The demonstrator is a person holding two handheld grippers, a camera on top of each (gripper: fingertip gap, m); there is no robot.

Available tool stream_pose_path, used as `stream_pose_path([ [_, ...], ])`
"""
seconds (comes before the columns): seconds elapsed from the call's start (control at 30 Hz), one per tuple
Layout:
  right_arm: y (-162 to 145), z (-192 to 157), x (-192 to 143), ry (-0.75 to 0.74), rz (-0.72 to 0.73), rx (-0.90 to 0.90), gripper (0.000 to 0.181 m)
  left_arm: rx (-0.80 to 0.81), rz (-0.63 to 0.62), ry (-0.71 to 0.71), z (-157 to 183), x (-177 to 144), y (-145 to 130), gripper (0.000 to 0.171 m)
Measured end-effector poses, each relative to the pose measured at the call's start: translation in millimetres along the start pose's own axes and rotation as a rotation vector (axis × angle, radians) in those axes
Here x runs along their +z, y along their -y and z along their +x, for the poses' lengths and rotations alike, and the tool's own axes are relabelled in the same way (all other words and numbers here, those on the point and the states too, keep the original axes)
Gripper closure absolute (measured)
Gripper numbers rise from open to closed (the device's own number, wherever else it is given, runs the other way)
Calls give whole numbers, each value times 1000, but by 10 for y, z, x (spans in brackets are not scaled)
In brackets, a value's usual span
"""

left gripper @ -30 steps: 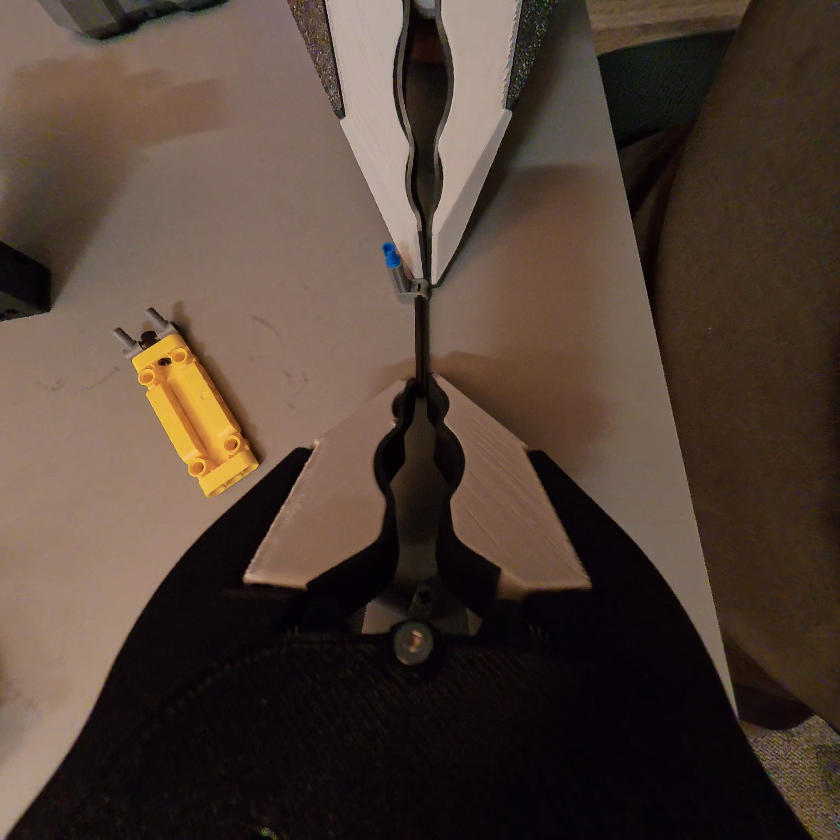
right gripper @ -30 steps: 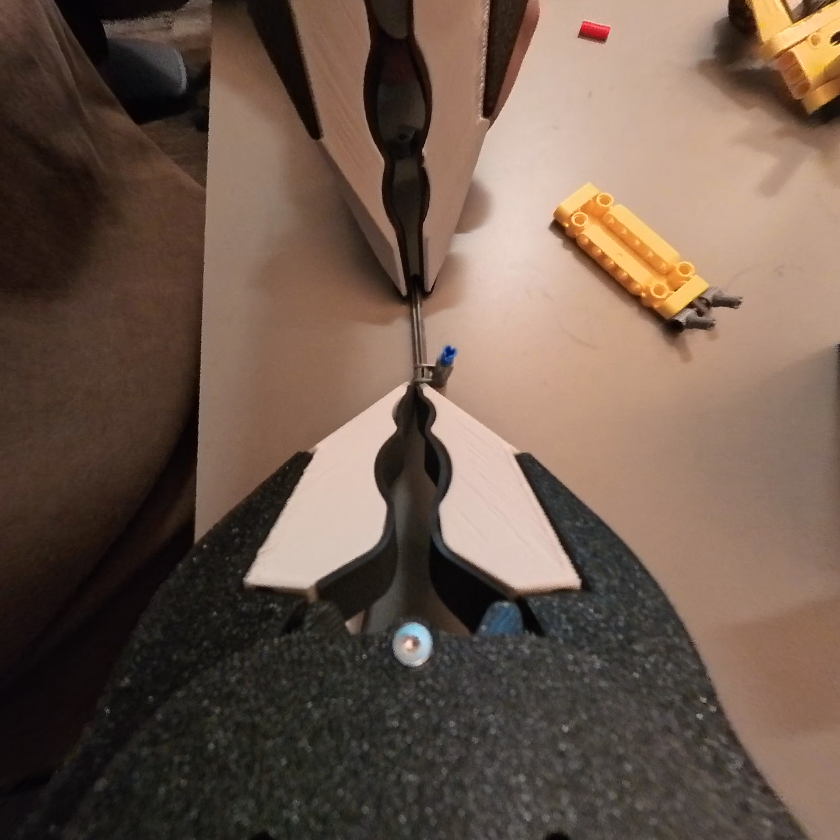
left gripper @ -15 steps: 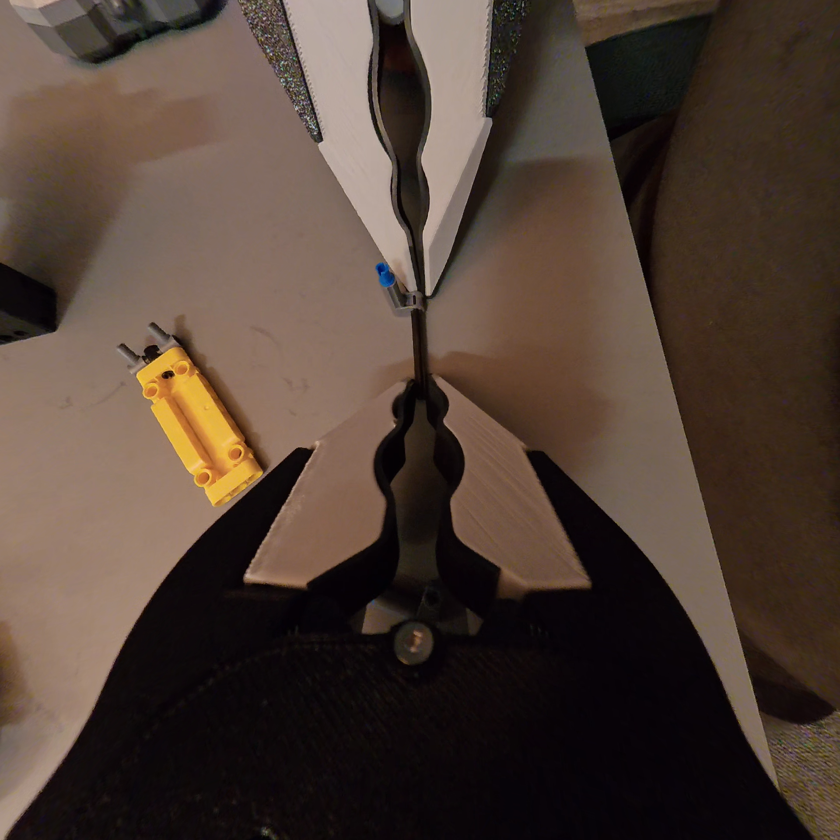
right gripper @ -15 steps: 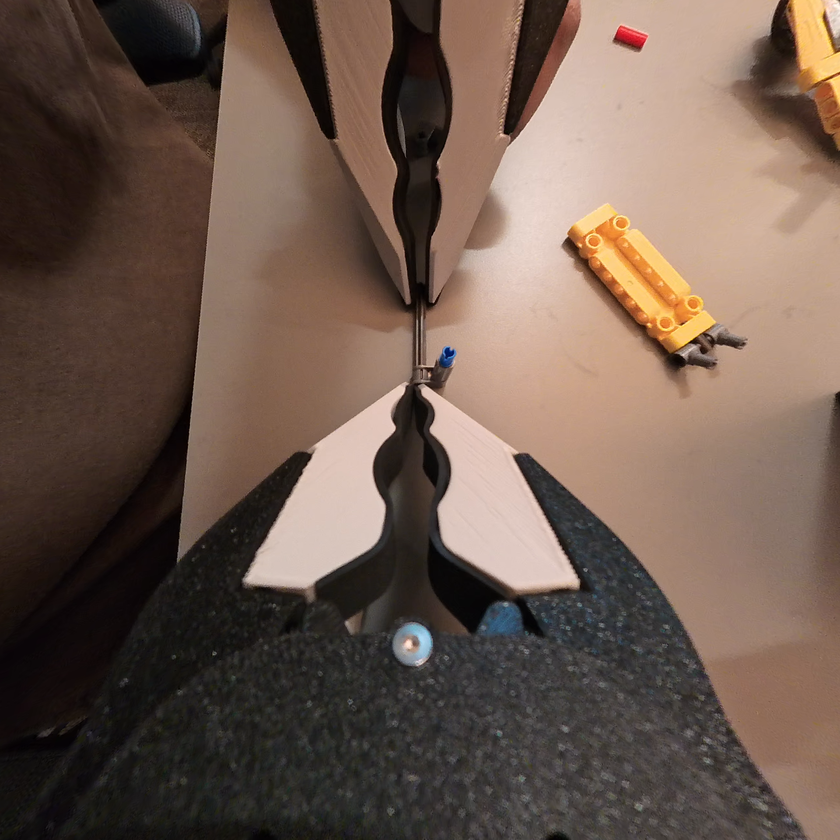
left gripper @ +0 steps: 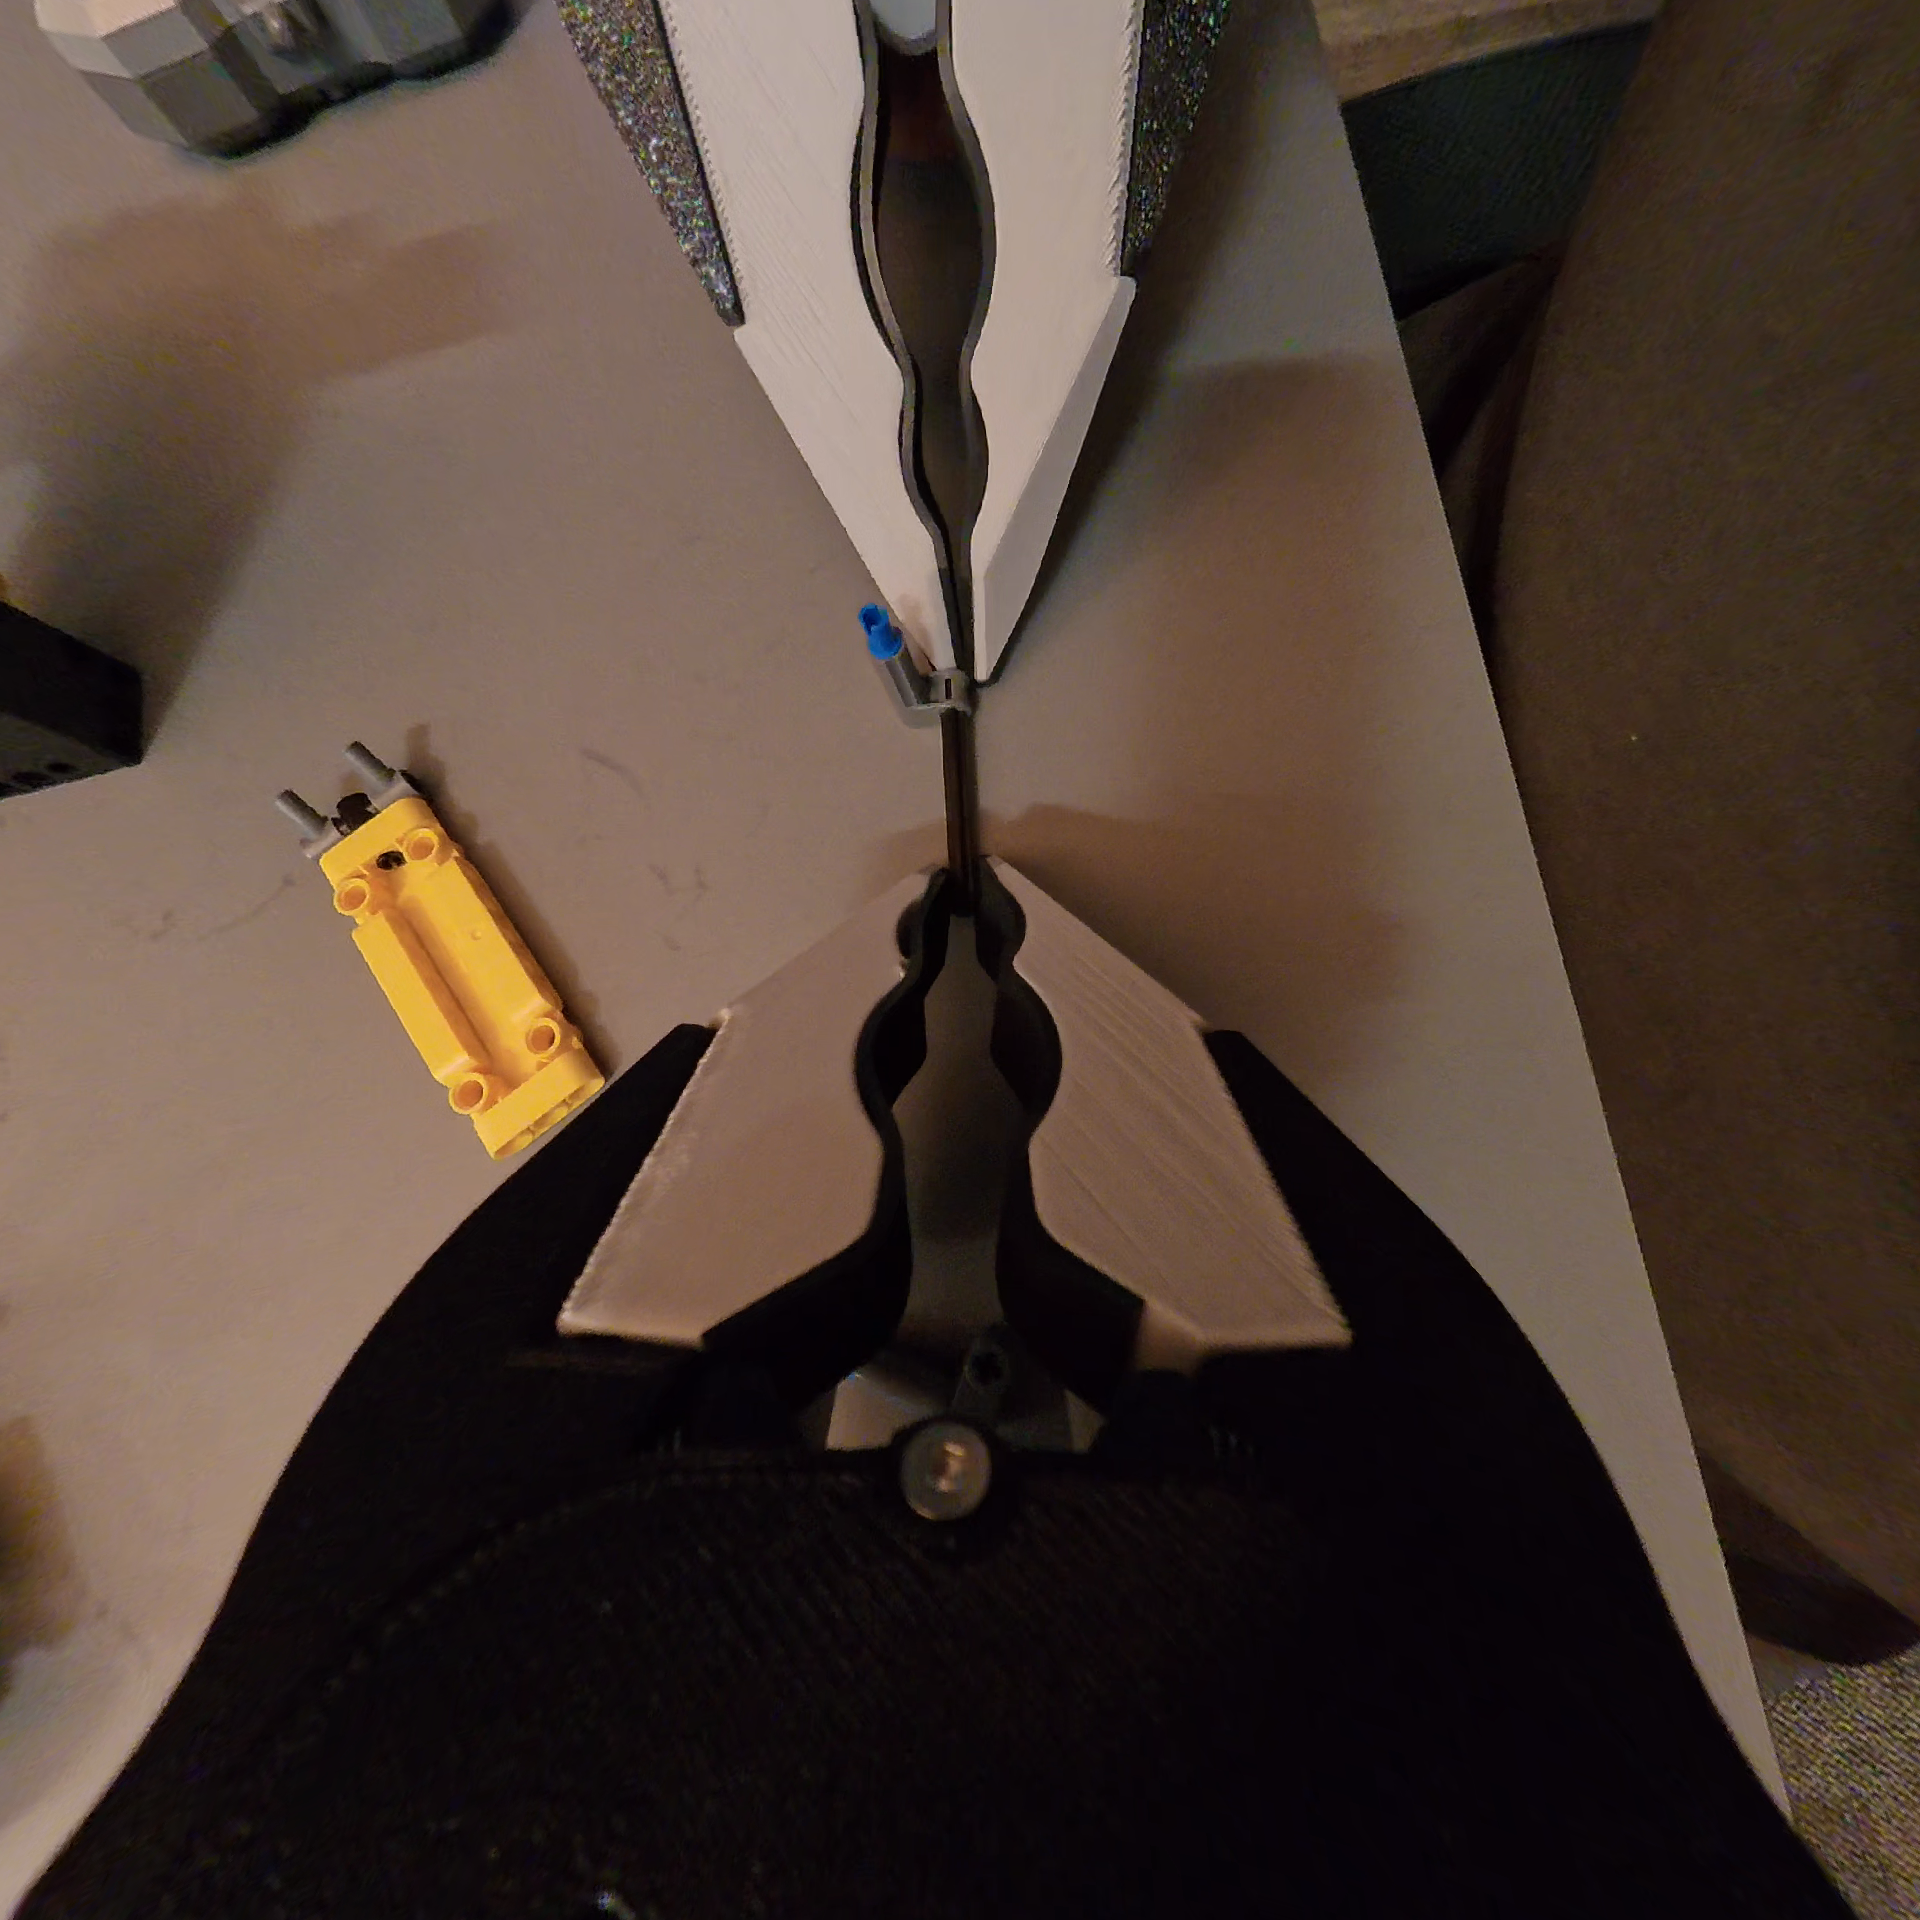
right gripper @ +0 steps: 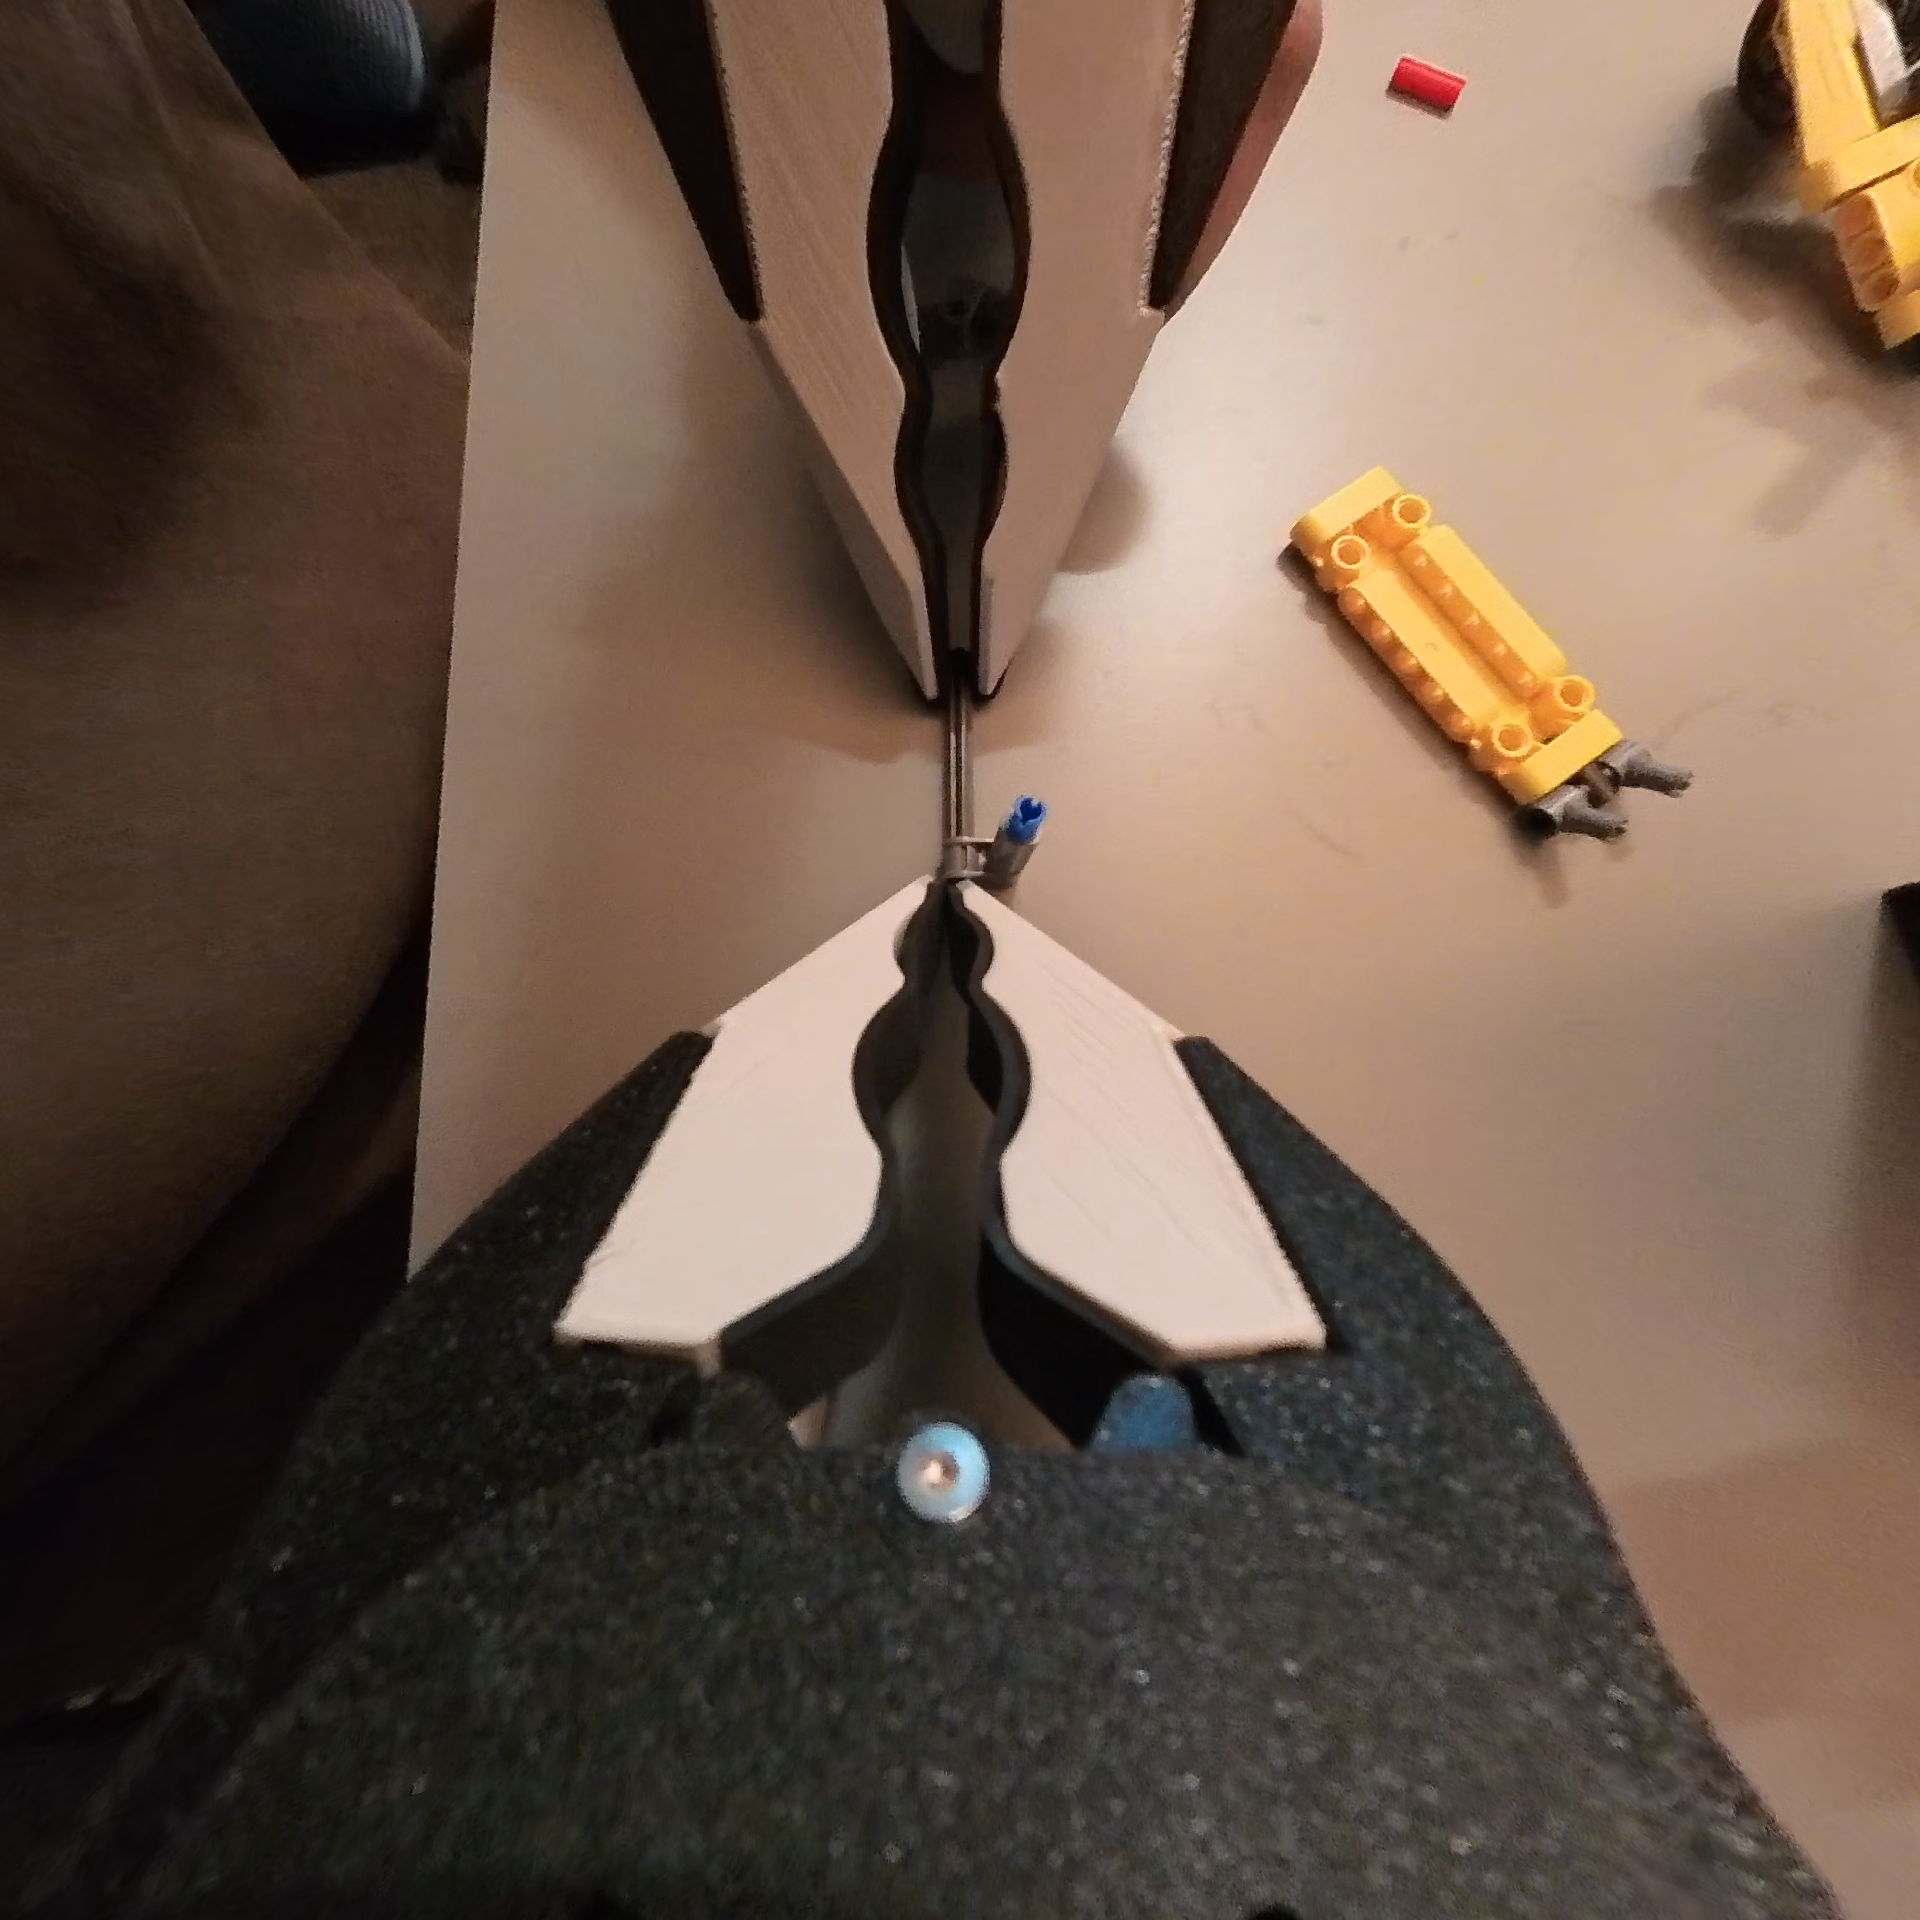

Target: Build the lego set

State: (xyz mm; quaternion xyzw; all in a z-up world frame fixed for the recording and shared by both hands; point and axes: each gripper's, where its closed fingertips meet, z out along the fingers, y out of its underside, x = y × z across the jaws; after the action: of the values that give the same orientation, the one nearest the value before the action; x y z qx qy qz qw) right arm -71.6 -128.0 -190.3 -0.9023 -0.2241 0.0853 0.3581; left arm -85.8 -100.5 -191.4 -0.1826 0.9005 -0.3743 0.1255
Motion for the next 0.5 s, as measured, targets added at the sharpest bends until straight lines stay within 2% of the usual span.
stream_pose_path([
  [0.33, -5, 2, -5, 28, 60, 66, 181, 3, -1, 13, -4, 0, -6, 171],
  [0.5, -5, 3, -5, 6, 59, 39, 181, -2, -1, 10, -5, -1, -6, 170],
])
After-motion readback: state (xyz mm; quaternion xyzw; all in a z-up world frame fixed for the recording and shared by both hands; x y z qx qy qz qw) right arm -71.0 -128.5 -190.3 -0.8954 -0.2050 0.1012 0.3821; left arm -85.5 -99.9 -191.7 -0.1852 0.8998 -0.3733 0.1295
